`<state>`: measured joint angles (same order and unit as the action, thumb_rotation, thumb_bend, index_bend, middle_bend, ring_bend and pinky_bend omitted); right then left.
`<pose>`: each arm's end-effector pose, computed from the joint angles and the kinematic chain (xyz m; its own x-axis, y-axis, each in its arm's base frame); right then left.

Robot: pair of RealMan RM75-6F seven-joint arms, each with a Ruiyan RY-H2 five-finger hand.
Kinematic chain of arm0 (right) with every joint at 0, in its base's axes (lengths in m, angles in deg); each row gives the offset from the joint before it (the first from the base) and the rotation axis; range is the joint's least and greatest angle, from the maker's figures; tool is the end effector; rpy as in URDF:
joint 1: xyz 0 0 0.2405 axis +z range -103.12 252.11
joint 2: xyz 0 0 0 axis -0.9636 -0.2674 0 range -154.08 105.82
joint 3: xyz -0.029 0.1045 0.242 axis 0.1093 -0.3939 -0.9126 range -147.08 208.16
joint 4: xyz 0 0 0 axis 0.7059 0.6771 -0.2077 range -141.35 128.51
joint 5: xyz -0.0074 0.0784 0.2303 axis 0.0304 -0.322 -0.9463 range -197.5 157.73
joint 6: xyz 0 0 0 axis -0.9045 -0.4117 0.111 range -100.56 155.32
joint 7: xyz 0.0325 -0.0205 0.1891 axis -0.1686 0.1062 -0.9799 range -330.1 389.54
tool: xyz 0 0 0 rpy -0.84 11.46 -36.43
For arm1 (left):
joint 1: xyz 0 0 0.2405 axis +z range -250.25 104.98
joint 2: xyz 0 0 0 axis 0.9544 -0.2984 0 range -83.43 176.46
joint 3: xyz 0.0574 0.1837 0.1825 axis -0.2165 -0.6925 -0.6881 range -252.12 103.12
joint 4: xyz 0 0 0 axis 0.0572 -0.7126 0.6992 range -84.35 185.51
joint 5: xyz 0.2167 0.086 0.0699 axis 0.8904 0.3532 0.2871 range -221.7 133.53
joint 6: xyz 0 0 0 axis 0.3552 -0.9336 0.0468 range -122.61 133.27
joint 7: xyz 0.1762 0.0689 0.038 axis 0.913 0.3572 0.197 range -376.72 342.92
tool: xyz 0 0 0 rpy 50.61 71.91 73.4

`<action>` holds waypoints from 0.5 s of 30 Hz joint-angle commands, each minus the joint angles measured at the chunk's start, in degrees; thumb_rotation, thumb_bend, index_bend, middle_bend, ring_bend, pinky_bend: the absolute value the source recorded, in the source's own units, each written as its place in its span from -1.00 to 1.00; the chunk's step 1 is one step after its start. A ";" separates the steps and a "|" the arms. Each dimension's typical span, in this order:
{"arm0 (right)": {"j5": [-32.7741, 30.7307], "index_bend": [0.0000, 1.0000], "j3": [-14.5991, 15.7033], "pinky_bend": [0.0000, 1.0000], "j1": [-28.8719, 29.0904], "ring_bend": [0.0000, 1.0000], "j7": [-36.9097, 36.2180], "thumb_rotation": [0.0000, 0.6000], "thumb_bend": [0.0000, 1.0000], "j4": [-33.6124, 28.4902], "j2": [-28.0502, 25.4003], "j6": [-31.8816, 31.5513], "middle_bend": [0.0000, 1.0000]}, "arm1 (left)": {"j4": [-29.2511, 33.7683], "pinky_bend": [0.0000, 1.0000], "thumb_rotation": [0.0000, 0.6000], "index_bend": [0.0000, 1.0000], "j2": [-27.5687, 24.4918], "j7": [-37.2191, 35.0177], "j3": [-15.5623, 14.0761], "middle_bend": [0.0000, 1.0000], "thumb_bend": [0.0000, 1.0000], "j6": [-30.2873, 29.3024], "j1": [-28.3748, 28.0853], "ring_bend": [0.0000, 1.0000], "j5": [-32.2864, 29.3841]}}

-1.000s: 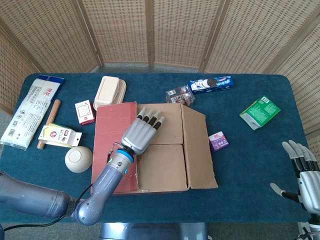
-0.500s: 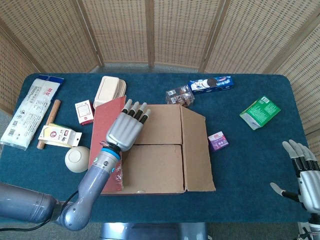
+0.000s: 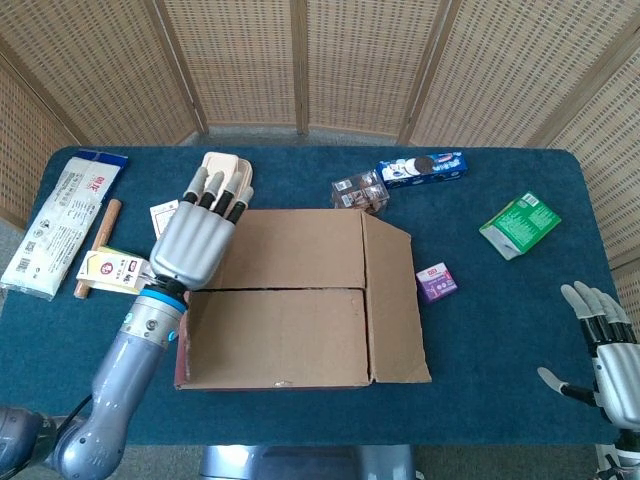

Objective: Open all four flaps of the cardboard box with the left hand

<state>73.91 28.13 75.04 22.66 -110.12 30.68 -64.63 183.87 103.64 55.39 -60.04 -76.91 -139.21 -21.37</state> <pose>-0.2848 -0.2045 0.1752 0.2453 0.0681 0.9670 -0.9634 -0.0940 0.2510 0.0062 0.3646 0.1115 0.8454 -0.0518 0.5317 0.5015 -0.2656 -0.8233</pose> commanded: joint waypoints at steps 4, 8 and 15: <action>0.40 -1.00 0.28 -0.82 0.04 -1.00 0.26 1.00 -1.00 -0.22 0.07 0.23 -1.00 | 1.70 -1.00 1.00 -1.00 -9.08 -5.82 -3.13 -1.00 -1.00 1.80 5.97 -1.00 5.77; 0.81 -1.00 0.55 -0.82 0.06 -1.00 0.78 1.00 -1.00 -0.41 0.20 0.40 -1.00 | 1.40 -1.00 1.00 -1.00 -13.48 -10.15 -5.42 -1.00 -1.00 4.40 9.81 -1.00 9.26; 1.05 -1.00 0.81 -0.82 0.15 -1.00 1.44 1.00 -1.00 -0.54 0.45 0.75 -1.00 | -2.45 -1.00 1.00 -1.00 -17.72 -17.26 -9.38 -1.00 -1.00 8.78 16.00 -1.00 15.05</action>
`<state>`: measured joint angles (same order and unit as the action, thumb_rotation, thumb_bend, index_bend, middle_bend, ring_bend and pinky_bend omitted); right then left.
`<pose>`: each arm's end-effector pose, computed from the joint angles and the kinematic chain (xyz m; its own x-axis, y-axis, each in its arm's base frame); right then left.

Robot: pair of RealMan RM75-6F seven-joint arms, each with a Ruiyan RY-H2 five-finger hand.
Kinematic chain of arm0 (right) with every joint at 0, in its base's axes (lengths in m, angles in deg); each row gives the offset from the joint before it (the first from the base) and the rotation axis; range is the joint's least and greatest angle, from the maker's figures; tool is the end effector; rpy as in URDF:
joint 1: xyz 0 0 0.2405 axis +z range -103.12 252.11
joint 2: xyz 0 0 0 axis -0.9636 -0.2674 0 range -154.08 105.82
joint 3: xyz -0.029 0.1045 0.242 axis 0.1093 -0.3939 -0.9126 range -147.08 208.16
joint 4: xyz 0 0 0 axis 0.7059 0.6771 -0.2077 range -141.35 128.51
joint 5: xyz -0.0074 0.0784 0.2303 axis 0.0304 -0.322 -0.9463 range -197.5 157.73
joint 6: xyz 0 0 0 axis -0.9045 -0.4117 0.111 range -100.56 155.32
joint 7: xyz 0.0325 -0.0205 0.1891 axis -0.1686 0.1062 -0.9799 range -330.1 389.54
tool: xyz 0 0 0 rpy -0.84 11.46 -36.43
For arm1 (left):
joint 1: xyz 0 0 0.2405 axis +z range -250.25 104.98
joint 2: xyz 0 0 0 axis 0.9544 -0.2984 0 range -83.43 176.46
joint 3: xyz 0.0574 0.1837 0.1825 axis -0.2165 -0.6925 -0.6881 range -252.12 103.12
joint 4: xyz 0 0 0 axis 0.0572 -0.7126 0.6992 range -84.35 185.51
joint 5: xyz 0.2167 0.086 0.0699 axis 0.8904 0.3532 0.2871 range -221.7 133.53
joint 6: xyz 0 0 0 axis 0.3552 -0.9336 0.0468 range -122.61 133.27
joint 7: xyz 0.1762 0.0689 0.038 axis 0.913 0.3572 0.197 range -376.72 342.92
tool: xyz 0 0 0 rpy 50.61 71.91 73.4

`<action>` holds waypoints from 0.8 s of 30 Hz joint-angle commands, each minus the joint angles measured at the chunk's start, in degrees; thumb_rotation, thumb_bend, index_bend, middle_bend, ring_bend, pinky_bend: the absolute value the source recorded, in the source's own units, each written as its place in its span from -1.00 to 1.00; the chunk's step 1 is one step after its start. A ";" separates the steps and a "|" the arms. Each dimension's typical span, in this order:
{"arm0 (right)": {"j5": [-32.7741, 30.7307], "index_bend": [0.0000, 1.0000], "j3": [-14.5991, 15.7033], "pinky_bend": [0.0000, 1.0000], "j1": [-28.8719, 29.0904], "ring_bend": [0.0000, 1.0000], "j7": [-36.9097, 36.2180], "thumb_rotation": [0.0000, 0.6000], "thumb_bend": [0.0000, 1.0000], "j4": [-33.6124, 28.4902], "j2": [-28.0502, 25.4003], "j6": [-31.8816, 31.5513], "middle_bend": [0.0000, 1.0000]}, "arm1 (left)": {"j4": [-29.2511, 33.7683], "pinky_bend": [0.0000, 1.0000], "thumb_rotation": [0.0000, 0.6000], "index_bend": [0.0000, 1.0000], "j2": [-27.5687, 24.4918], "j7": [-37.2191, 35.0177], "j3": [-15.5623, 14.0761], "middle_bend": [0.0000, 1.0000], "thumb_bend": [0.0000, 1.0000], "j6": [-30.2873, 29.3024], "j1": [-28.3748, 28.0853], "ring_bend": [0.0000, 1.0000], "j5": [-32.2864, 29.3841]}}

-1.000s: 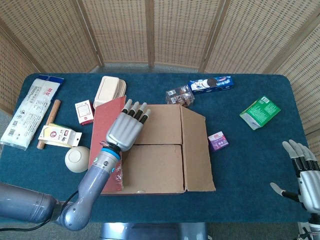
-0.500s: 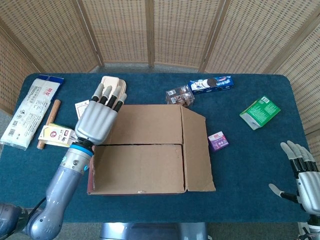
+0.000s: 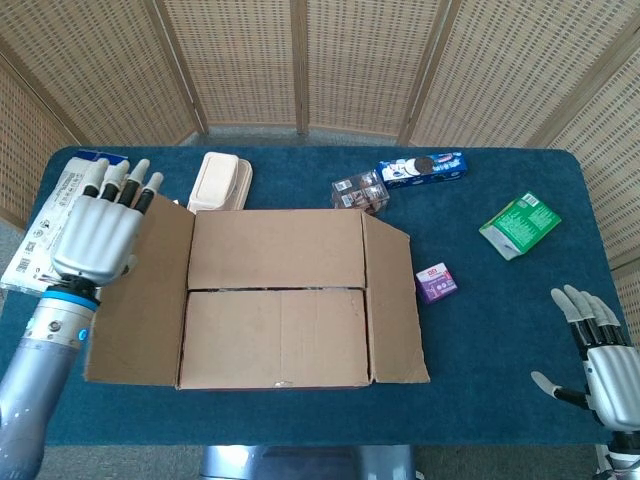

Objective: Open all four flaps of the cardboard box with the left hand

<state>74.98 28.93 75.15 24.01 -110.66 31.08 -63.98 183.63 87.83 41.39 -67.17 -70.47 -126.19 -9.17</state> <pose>-0.2808 -0.2017 0.1669 0.2535 0.0443 0.9663 -0.9605 -0.1073 0.2569 -0.0865 0.3639 0.1762 0.8473 0.0049 0.5311 0.5269 -0.1332 -0.8394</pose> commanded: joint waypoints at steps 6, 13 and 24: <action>0.09 -1.00 0.08 -0.82 0.07 -1.00 0.24 1.00 -1.00 -0.13 0.06 0.11 -1.00 | -7.30 -1.00 1.00 -1.00 -1.32 -8.23 -5.55 -1.00 -1.00 5.92 7.48 -1.00 9.19; 0.22 -1.00 0.17 -0.82 0.07 -1.00 0.21 1.00 -1.00 -0.13 0.03 0.10 -1.00 | -12.29 -1.00 1.00 -1.00 3.69 -11.54 -6.66 -1.00 -1.00 8.20 9.57 -1.00 12.91; -0.45 -1.00 0.09 -0.82 0.34 -1.00 0.26 1.00 -1.00 -0.04 0.12 0.74 -1.00 | -15.26 -1.00 1.00 -1.00 11.96 -18.31 -4.01 -1.00 -1.00 8.59 10.36 -1.00 20.61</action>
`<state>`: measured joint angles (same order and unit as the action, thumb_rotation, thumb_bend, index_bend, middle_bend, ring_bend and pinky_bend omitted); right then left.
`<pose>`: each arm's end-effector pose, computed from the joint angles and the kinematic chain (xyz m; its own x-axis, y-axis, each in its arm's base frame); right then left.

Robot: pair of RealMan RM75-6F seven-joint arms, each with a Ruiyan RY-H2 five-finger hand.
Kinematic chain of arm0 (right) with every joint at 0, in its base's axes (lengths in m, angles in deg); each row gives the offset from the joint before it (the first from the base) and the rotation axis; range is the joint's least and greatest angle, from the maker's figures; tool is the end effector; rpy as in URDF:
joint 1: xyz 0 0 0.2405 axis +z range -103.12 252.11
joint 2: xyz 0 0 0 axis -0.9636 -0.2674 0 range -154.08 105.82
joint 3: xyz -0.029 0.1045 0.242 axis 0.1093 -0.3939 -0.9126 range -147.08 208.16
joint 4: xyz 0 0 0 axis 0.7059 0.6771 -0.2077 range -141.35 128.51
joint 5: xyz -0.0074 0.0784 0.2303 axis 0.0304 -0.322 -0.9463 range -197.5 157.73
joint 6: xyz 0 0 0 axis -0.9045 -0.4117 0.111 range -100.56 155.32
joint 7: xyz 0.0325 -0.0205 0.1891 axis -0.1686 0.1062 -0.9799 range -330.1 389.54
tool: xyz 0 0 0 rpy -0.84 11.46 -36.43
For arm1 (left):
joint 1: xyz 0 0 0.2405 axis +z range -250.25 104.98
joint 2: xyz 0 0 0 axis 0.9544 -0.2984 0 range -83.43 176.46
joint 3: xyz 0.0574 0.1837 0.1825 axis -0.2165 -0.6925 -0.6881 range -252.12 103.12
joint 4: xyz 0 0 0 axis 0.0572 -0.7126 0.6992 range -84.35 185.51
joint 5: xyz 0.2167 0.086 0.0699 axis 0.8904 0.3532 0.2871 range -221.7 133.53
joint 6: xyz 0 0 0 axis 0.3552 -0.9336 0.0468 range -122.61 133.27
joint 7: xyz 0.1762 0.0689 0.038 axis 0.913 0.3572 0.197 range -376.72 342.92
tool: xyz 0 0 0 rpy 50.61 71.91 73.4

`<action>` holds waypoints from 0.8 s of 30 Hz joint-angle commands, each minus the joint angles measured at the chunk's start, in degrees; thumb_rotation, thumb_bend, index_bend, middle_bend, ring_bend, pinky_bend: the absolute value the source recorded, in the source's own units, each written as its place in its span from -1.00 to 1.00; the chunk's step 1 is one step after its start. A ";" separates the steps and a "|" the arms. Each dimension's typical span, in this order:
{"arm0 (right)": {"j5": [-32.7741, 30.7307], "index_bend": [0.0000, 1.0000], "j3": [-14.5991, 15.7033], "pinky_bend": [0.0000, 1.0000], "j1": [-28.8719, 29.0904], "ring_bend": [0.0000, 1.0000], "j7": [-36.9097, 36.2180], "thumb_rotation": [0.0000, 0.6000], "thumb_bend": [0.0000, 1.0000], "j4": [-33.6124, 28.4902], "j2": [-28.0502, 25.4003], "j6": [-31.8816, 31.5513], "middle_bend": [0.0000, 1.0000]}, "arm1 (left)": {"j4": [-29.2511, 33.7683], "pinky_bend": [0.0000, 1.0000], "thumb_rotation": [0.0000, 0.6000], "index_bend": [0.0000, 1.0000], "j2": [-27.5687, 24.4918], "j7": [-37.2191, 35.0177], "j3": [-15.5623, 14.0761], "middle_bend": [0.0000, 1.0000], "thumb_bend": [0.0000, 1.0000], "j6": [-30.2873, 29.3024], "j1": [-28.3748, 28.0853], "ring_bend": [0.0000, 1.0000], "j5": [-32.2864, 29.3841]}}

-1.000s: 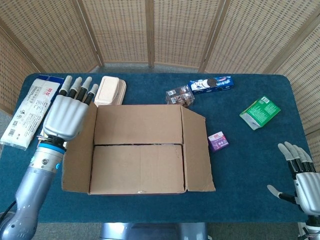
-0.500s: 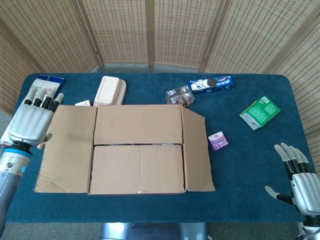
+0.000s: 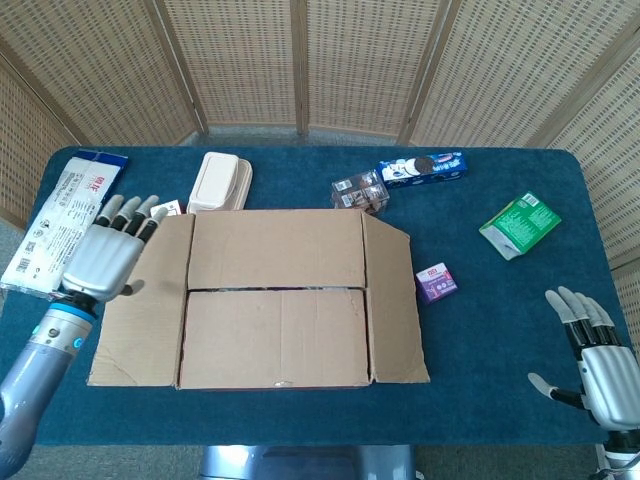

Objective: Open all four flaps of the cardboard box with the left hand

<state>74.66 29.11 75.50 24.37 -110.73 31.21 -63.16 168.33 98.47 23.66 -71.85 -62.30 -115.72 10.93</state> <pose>-0.2815 -0.2030 0.1634 0.2577 0.0299 0.9658 -0.9600 -0.1050 0.2594 -0.1541 0.3649 0.1162 0.7589 0.0742 0.6470 0.6400 -0.2691 -0.7197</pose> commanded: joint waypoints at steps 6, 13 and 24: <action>-0.45 -1.00 -0.22 -0.82 0.06 -1.00 -0.64 1.00 -1.00 0.14 -0.10 -0.03 -1.00 | 2.40 -1.00 1.00 -1.00 4.19 0.45 2.00 -1.00 -1.00 0.80 -1.31 -1.00 0.25; -0.64 -1.00 -0.35 -0.82 -0.02 -1.00 -1.23 1.00 -1.00 0.13 -0.35 -0.32 -1.00 | 4.19 -1.00 1.00 -1.00 8.53 2.02 3.96 -1.00 -1.00 0.39 -3.20 -1.00 -0.27; -0.81 -1.00 -0.43 -0.82 -0.10 -1.00 -2.08 1.00 -1.00 0.14 -0.72 -0.53 -1.00 | 4.12 -1.00 1.00 -1.00 16.23 10.01 4.44 -1.00 -1.00 -2.08 -6.42 -1.00 -3.81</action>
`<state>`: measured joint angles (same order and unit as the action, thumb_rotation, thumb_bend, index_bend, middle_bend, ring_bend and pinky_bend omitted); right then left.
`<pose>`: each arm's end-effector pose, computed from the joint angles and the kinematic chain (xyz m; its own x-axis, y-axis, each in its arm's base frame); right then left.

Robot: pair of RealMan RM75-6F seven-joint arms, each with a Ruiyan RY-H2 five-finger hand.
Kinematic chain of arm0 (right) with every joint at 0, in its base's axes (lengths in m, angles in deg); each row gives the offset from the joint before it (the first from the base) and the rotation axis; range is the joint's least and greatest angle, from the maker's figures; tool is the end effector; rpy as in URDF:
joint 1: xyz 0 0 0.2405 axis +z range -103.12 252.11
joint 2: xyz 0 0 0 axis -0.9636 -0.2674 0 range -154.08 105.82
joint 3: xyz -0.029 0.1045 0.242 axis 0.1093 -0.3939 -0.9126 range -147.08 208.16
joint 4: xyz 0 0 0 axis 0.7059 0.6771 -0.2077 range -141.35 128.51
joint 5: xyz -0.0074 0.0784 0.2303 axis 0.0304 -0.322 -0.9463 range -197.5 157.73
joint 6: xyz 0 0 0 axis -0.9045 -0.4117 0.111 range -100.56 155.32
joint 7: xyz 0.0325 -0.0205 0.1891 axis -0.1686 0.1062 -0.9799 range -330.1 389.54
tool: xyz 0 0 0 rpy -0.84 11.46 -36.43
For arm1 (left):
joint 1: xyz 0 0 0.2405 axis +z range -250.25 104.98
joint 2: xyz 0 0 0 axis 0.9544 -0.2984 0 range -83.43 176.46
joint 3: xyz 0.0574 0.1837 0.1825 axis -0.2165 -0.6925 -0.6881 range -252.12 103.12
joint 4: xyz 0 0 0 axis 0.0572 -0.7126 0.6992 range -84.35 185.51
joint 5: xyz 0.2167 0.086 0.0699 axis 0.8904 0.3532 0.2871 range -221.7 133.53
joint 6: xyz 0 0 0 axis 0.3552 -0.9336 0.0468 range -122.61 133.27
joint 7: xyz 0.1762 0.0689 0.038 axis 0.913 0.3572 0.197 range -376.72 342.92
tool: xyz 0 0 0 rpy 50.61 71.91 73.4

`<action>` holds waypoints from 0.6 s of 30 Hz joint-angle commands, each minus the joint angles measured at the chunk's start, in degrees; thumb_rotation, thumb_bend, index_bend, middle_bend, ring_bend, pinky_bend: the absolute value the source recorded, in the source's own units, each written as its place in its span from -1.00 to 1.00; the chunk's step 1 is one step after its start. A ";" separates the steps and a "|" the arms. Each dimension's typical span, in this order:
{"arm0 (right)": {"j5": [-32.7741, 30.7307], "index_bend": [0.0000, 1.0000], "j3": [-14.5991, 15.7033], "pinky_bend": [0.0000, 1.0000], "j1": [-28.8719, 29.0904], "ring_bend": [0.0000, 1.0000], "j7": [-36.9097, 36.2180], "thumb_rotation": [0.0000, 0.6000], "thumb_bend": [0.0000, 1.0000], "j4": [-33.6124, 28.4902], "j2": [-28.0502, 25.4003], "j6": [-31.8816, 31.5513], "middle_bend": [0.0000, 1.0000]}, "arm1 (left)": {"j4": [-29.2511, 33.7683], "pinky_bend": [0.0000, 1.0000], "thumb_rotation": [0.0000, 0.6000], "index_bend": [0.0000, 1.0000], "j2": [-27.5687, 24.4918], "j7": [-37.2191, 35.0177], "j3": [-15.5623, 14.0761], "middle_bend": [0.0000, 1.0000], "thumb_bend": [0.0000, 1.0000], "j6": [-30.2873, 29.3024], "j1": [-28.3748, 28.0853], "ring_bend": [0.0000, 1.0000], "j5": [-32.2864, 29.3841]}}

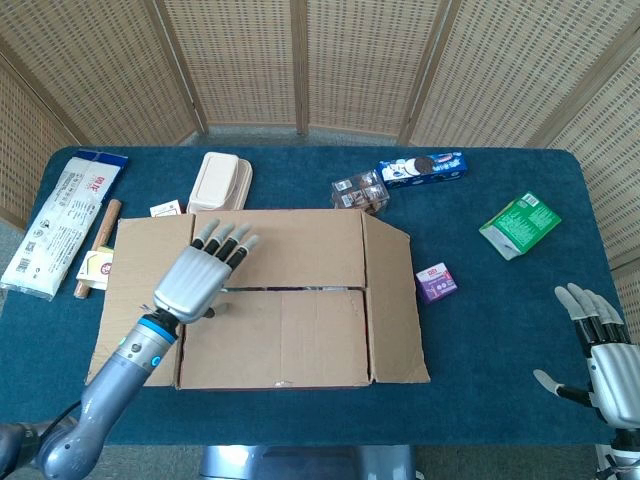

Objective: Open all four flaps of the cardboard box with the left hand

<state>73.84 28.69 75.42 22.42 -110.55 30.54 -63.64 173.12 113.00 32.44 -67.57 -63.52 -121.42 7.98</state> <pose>-0.2845 -0.2044 0.1707 0.2382 0.0432 0.9702 -0.9659 -0.0941 0.2414 -0.0594 0.3409 0.0377 0.6699 0.0788 0.7382 0.6820 -0.4584 -0.5699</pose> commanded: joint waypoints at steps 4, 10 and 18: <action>-0.08 -1.00 -0.07 -0.82 -0.07 -1.00 -0.63 1.00 -1.00 -0.03 -0.26 -0.19 -1.00 | -2.99 -1.00 1.00 -1.00 4.79 2.80 -0.04 -1.00 -1.00 -1.96 -1.24 -1.00 -1.72; -0.11 -1.00 -0.04 -0.82 -0.01 -1.00 -0.85 1.00 -1.00 0.06 -0.39 -0.02 -1.00 | -6.63 -1.00 1.00 -1.00 7.72 3.71 0.16 -1.00 -1.00 -3.41 -1.59 -1.00 -1.43; -0.30 -1.00 -0.04 -0.82 0.14 -1.00 -0.64 1.00 -1.00 0.11 -0.23 0.35 -1.00 | -11.24 -1.00 1.00 -1.00 11.25 3.31 2.22 -1.00 -1.00 -4.08 -2.48 -1.00 -3.37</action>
<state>73.55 28.66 75.56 21.78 -110.44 30.30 -63.29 162.31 123.85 35.60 -65.67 -67.45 -123.65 4.98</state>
